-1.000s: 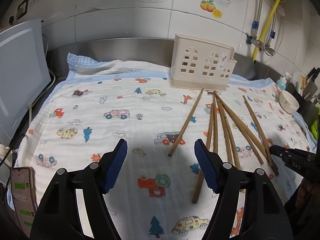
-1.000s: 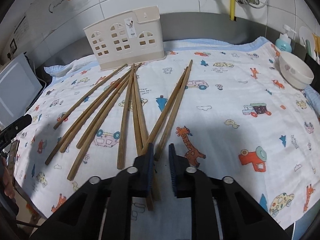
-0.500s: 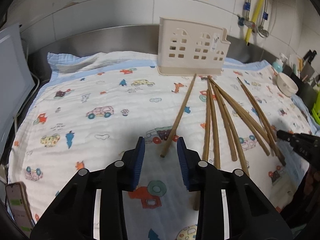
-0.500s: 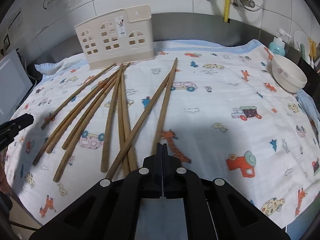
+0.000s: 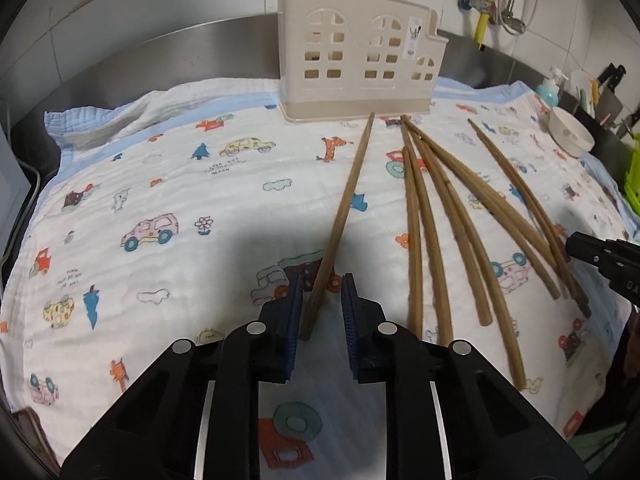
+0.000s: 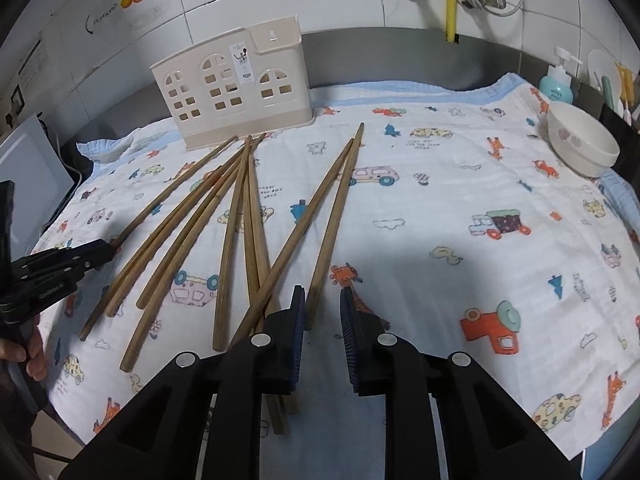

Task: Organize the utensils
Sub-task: 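Grasp one wooden chopstick with the left gripper while the right gripper grasps another, then lift chopsticks into the cream holder and open the left gripper while the right gripper does likewise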

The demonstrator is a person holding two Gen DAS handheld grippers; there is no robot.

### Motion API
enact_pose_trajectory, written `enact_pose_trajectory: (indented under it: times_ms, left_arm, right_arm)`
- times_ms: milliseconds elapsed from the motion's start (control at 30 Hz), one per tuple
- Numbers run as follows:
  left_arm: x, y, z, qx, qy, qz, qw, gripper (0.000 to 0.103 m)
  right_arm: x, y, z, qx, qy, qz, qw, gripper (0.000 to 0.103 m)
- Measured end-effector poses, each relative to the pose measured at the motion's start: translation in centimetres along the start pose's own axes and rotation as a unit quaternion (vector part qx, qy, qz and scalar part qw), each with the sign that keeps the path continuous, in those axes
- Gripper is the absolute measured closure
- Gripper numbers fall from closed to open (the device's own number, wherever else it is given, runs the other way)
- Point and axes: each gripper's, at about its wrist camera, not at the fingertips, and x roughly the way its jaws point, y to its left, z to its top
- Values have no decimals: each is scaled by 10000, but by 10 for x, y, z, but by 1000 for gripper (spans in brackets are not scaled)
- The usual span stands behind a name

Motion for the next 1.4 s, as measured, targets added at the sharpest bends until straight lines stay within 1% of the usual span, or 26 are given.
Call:
enact_pose_trajectory:
  times_ms: [167,267,333,367,400,567,667,700,733,767,867,1000,1267,1400]
  left_arm:
    - [4,1,0,-43,-2,-6,10000,85]
    - [4,-2,0,16,10,5,10000,85]
    - [4,-6,0,66,14,11,10000,85]
    - [4,-8,0,77,16,-35,10000,85]
    - [5,-9,0,113,15,-9,9999,85]
    - [8,-12,3,180,41,94,9998,85]
    - [9,-15,5,258,72,192,9995,85]
    - [8,-15,5,248,74,191,9995,87]
    - [7,-14,5,200,69,152,9997,93]
    - [6,-14,5,170,58,141,9997,94]
    - [0,-12,6,25,-63,59,10000,94]
    - [-17,-14,9,-48,-348,10,9994,95]
    - [-60,-19,28,-51,-973,-167,9951,98]
    - [-71,-19,39,-32,-1161,-252,9929,98]
  right_arm:
    - [7,1,-1,-19,75,1,10000,85]
    - [9,4,-1,-59,49,-63,10000,85]
    - [11,6,0,-116,29,-147,9998,86]
    - [11,6,1,-145,20,-199,9997,89]
    - [12,7,1,-170,6,-257,9995,94]
    - [10,1,0,-84,-15,-200,9998,96]
    - [3,-2,-1,-65,-99,-209,9997,96]
    - [0,-3,0,-71,-137,-217,9996,96]
    - [-3,-4,0,-77,-172,-219,9996,96]
    - [-9,-5,1,-86,-231,-217,9995,96]
    - [-26,-8,8,-170,-445,-230,9986,96]
    - [-52,-9,23,-371,-797,-251,9958,96]
    - [-91,-7,62,-778,-1262,-48,9889,97]
    - [-105,-1,86,-1006,-1385,143,9851,97]
